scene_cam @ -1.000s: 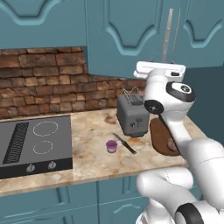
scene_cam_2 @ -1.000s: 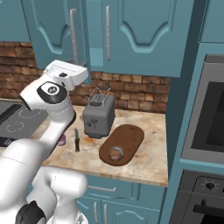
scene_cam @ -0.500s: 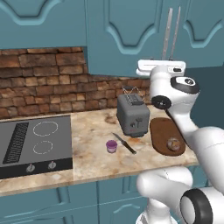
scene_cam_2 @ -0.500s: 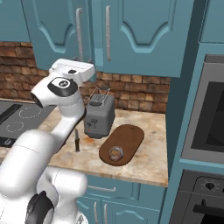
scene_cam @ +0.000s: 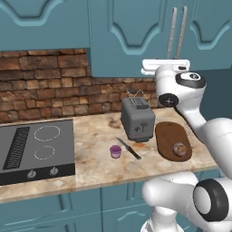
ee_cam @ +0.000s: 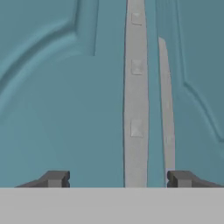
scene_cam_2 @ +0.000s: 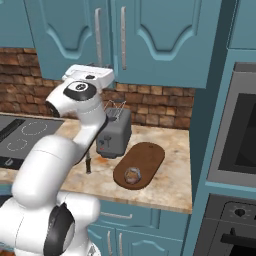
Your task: Pick the bread, place it on the cutting board, pick the jam, place it on the counter, and close the cabinet.
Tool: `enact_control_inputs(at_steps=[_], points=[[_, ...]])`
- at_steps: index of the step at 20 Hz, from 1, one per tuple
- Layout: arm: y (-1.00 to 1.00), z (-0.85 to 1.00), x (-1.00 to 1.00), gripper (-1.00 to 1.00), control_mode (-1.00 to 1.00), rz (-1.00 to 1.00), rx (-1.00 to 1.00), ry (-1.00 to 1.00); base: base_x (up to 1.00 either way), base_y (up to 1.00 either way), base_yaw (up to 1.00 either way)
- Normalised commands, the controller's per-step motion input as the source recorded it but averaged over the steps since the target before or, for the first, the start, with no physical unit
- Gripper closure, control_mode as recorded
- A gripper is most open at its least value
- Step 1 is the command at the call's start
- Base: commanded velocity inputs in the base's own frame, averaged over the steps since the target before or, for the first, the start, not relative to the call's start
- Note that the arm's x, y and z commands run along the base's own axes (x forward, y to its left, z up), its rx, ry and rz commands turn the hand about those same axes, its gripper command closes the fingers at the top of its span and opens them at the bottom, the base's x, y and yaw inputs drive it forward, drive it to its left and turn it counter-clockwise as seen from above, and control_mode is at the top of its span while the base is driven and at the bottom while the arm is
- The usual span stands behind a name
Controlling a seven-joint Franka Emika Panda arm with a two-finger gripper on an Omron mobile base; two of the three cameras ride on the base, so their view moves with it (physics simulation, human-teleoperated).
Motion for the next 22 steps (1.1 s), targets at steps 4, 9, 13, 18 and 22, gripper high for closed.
enact_control_inputs(at_steps=[4,9,13,18,22], points=[[-0.02,0.00,0.37,-1.00,-1.00,0.02,0.00,0.00,0.00,0.00,0.00],[0.00,0.00,0.35,-1.00,-1.00,0.02,0.00,0.00,0.00,0.00,0.00],[0.00,0.00,0.33,-1.00,-1.00,0.01,0.00,0.00,0.00,0.00,0.00],[0.00,0.00,0.31,-1.00,-1.00,0.01,0.00,0.00,0.00,0.00,0.00],[0.00,0.00,0.23,-1.00,-1.00,0.02,0.00,0.00,0.00,0.00,0.00]])
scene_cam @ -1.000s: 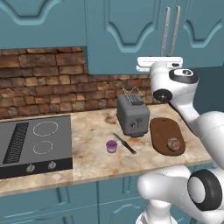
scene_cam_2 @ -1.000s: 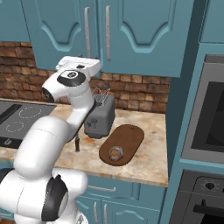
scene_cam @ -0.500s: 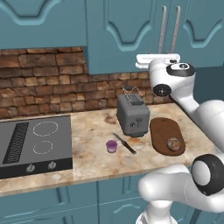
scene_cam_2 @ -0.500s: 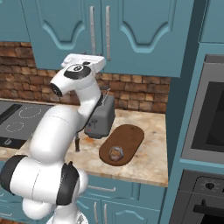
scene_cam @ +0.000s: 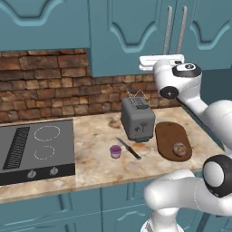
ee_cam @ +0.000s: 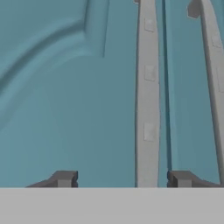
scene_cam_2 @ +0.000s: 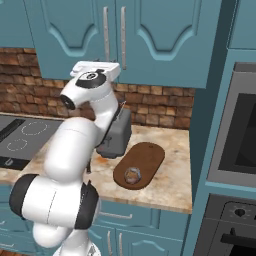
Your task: Pick the bread, place it on the cutting board, pick the jam, place it on the counter, and close the cabinet.
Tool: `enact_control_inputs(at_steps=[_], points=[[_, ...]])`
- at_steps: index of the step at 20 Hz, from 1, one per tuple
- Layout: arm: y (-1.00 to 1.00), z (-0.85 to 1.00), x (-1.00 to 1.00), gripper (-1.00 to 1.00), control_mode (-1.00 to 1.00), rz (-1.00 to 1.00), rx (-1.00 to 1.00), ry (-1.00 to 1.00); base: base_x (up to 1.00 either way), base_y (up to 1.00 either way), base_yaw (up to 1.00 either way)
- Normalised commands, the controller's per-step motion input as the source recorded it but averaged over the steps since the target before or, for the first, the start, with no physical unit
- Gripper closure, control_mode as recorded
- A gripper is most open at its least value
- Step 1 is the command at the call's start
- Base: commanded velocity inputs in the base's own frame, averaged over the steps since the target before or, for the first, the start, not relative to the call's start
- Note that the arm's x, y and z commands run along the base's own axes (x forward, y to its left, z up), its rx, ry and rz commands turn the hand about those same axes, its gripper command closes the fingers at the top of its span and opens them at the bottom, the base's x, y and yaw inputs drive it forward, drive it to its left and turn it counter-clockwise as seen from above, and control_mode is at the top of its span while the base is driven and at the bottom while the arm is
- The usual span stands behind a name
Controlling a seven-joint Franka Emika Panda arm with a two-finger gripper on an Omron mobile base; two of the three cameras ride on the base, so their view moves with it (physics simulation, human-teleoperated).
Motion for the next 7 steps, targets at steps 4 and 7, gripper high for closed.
enact_control_inputs(at_steps=[4,7], points=[[0.00,0.00,0.17,-1.00,-1.00,0.02,0.00,0.00,0.00,0.00,0.00],[0.00,0.00,0.15,-1.00,-1.00,0.01,0.00,0.01,0.00,0.00,0.00]])
